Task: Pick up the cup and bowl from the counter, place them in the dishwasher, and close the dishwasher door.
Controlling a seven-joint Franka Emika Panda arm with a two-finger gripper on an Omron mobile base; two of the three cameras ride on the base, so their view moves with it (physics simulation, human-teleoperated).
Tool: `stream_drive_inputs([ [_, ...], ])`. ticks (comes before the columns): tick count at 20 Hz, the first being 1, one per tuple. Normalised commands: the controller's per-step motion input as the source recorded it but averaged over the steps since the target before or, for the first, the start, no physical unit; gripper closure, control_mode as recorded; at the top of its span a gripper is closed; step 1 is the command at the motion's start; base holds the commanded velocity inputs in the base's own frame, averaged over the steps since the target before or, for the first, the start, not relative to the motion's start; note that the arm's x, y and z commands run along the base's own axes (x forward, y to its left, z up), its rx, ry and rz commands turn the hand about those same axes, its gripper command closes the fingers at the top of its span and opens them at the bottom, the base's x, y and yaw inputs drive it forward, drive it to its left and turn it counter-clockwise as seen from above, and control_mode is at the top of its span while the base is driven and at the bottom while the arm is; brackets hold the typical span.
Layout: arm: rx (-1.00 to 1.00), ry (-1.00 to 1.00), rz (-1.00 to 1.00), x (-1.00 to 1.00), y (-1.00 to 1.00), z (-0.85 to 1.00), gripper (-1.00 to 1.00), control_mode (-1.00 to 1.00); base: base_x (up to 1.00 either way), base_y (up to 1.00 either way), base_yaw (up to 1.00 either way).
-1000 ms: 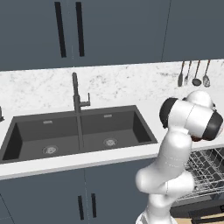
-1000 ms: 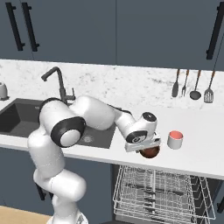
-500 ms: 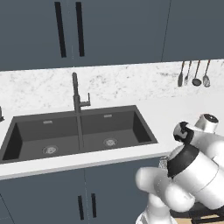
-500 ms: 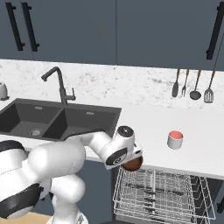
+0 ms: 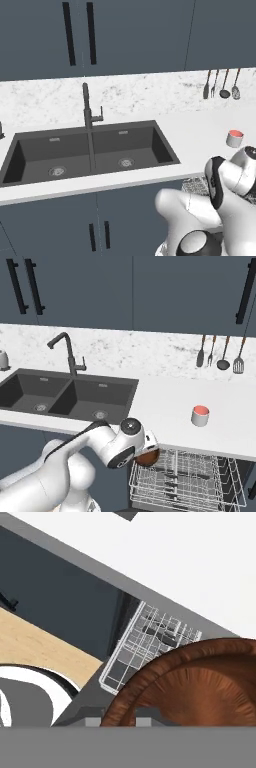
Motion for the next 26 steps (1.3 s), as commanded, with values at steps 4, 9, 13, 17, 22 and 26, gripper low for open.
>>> stream_drive_inputs([
  [4, 0.15, -0.02, 0.04, -0.27, -0.39, 0.0, 1.0, -1.0, 0.0, 0.0, 0.0],
  [9, 0.21, -0.01, 0.09, -0.02, -0.43, 0.0, 1.0, -1.0, 0.0, 0.0, 0.0],
  [13, 0.12, -0.02, 0.1, 0.09, -0.18, -0.12, 1.0, -1.0, 0.0, 0.0, 0.0],
  [17, 0.06, 0.0, 0.11, 0.09, -0.34, -0.17, 1.0, -1.0, 0.0, 0.0, 0.0],
  [22, 0.05, 0.0, 0.12, 0.24, -0.35, -0.29, 1.0, -1.0, 0.0, 0.0, 0.0],
  [26, 0.05, 0.0, 0.11, 0.31, -0.37, -0.27, 1.0, -1.0, 0.0, 0.0, 0.0],
])
